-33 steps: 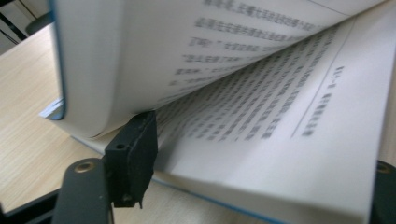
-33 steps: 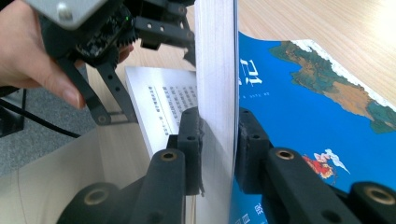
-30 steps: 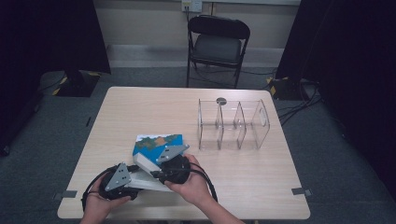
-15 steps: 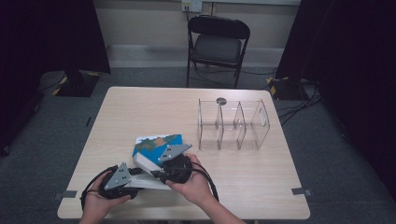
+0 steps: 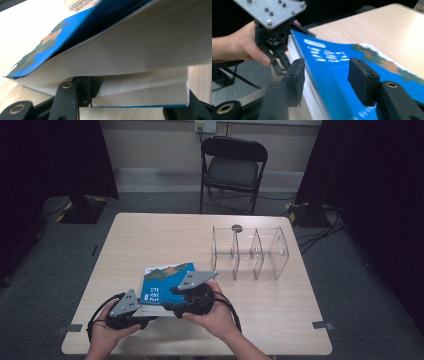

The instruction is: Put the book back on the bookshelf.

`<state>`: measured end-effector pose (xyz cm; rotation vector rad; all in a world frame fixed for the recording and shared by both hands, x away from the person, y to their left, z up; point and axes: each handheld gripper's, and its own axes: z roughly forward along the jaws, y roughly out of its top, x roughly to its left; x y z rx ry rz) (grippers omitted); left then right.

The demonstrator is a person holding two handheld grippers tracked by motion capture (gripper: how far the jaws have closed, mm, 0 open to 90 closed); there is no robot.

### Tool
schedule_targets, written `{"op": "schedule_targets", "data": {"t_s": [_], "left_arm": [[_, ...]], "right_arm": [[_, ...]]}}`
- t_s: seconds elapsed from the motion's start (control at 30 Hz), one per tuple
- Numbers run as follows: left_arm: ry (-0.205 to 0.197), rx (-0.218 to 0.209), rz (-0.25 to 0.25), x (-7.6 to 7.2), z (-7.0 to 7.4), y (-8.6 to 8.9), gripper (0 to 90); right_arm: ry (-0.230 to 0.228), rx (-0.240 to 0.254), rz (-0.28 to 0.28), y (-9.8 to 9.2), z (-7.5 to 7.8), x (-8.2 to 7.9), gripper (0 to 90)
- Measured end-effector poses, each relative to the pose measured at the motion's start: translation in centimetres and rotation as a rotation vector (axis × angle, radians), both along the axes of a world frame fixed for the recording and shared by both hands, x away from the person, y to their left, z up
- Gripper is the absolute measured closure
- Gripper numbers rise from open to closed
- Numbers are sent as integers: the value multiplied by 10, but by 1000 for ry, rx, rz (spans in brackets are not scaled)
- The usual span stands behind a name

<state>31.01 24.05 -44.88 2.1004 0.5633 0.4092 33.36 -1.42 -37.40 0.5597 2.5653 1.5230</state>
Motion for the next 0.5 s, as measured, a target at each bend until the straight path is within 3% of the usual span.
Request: {"op": "schedule_targets", "data": {"t_s": [0.1, 0.2, 0.23, 0.4, 0.5], "left_arm": [[11, 1, -1, 0, 2, -1, 500], [16, 4, -1, 1, 6, 2, 500], [19, 2, -2, 1, 7, 2, 502], [30, 18, -2, 1, 13, 4, 503], [43, -2, 0, 1, 15, 5, 507]], "right_arm": [[-6, 59, -47, -26, 7, 9, 416], [-16, 65, -79, -41, 8, 14, 403], [-15, 55, -112, -54, 4, 18, 381], [-12, 18, -159, -75, -10, 24, 354], [6, -3, -188, -90, -27, 26, 325]]}}
